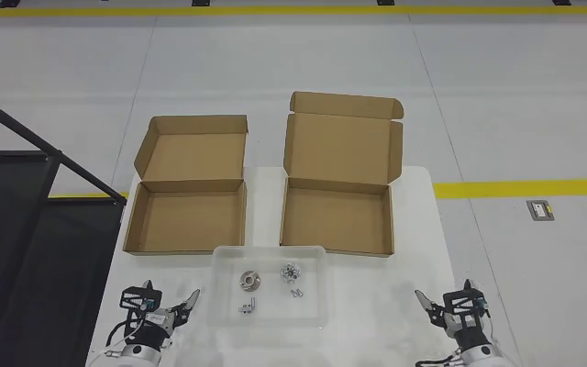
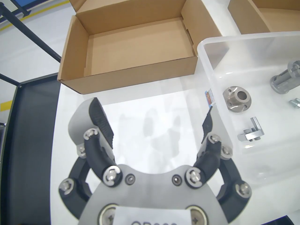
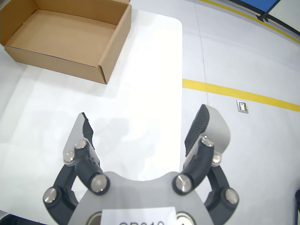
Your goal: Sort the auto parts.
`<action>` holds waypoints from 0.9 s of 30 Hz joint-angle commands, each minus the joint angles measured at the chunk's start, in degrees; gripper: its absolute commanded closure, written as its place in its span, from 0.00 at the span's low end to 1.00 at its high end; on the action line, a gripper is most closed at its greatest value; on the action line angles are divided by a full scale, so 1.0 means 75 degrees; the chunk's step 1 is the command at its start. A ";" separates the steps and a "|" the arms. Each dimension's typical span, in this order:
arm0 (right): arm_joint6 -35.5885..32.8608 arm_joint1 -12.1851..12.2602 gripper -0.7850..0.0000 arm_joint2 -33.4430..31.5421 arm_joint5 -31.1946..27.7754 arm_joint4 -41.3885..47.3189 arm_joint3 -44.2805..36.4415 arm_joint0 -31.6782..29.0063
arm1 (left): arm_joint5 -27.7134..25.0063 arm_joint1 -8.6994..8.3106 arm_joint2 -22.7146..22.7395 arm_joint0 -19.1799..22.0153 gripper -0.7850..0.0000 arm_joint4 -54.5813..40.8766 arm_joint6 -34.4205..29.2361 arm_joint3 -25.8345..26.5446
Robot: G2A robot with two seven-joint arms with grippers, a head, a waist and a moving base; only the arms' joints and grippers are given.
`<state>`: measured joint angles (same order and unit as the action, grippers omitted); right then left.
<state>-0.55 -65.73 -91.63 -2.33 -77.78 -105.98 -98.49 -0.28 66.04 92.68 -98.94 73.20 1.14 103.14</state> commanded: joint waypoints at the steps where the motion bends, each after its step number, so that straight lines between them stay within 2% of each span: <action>1: -0.0260 0.0017 0.00 -0.0028 -0.0235 -0.0170 -0.0463 0.0063 | -0.0095 0.0023 0.0202 -0.0026 0.00 -0.0755 0.0109 0.0052; 5: -0.1043 0.0058 0.00 0.0054 -0.0904 -0.0454 -0.1291 0.0300 | -0.0456 0.0015 0.0629 -0.0167 0.00 -0.1205 0.0479 0.0141; 9: -0.1807 0.0053 0.00 0.0331 -0.1328 -0.0189 -0.1785 0.0790 | -0.0892 0.0007 0.1000 -0.0353 0.00 -0.1568 0.0781 0.0316; 13: -0.2694 0.0031 0.00 0.0915 -0.1637 -0.0264 -0.1910 0.1559 | -0.1164 -0.0002 0.1197 -0.0487 0.00 -0.1681 0.0862 0.0412; 17: -0.3779 -0.0021 0.00 0.1551 -0.2106 0.0534 -0.1846 0.2328 | -0.1164 -0.0002 0.1197 -0.0487 0.00 -0.1681 0.0862 0.0412; 27: -0.3887 -0.0024 0.00 0.1605 -0.2152 0.0590 -0.1836 0.2388 | -0.1164 -0.0002 0.1197 -0.0487 0.00 -0.1681 0.0862 0.0412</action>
<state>-29.67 -65.92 -79.60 -18.46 -73.37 -119.75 -80.58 -9.01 66.02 101.66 -102.60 60.59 7.60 106.23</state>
